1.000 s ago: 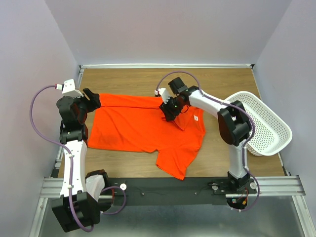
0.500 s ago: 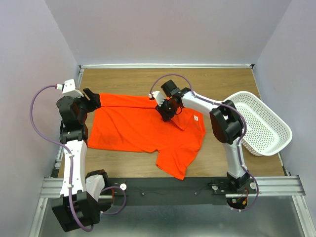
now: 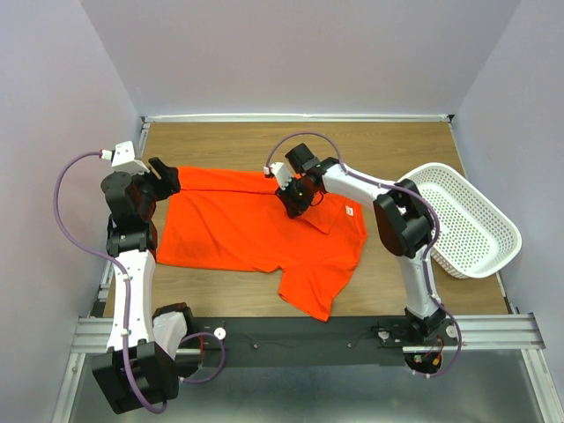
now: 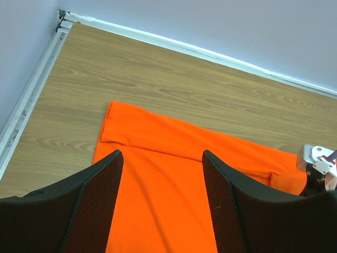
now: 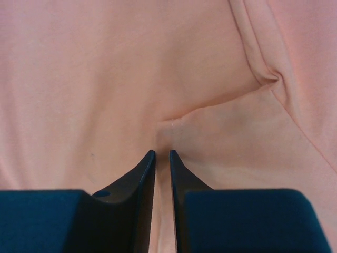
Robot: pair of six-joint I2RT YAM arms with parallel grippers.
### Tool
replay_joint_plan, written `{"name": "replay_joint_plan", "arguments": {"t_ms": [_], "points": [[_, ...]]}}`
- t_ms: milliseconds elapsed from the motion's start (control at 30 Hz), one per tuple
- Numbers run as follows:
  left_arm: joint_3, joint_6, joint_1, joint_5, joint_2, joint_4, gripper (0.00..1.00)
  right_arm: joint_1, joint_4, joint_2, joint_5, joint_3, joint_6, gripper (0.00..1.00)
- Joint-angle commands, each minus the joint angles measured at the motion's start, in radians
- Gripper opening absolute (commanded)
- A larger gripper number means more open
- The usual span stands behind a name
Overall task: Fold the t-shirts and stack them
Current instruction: Fold the tshirt
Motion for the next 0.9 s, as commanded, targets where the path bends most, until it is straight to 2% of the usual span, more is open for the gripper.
{"name": "replay_joint_plan", "arguments": {"t_ms": [0, 33, 67, 167, 400, 467, 633, 700, 767, 800, 867], "points": [[-0.002, 0.004, -0.007, 0.019, 0.004, 0.002, 0.7, 0.011, 0.008, 0.012, -0.042, 0.028, 0.027, 0.41], [-0.002, 0.002, -0.008, 0.018, 0.002, 0.003, 0.7, 0.011, 0.008, 0.012, -0.041, 0.026, 0.026, 0.5], [-0.002, 0.004, -0.008, 0.019, 0.004, 0.003, 0.7, 0.011, 0.008, 0.011, -0.039, 0.025, 0.026, 0.53], [-0.002, 0.004, -0.008, 0.019, 0.004, 0.003, 0.7, 0.011, 0.008, 0.003, -0.068, 0.022, 0.027, 0.53], [-0.002, 0.004, -0.008, 0.025, 0.012, 0.003, 0.7, 0.011, -0.016, -0.016, -0.387, 0.008, 0.033, 0.5], [-0.002, 0.002, -0.007, 0.027, 0.022, 0.005, 0.7, 0.011, -0.023, -0.032, -0.395, 0.006, 0.02, 0.5], [-0.02, -0.091, -0.008, 0.047, 0.103, -0.027, 0.72, 0.005, -0.021, -0.209, -0.259, -0.052, -0.025, 0.5], [-0.046, -0.172, 0.006, 0.1, 0.14, -0.075, 0.71, 0.006, -0.02, -0.294, -0.228, -0.15, -0.092, 0.5], [-0.075, -0.224, 0.022, 0.146, 0.186, -0.115, 0.67, 0.006, -0.021, -0.43, -0.258, -0.281, -0.185, 0.51], [-0.083, -0.244, 0.024, 0.16, 0.199, -0.141, 0.61, 0.006, -0.02, -0.475, -0.293, -0.332, -0.226, 0.52], [-0.089, -0.307, 0.026, 0.13, 0.217, -0.191, 0.61, 0.006, -0.023, -0.614, -0.439, -0.449, -0.368, 0.54]]}}
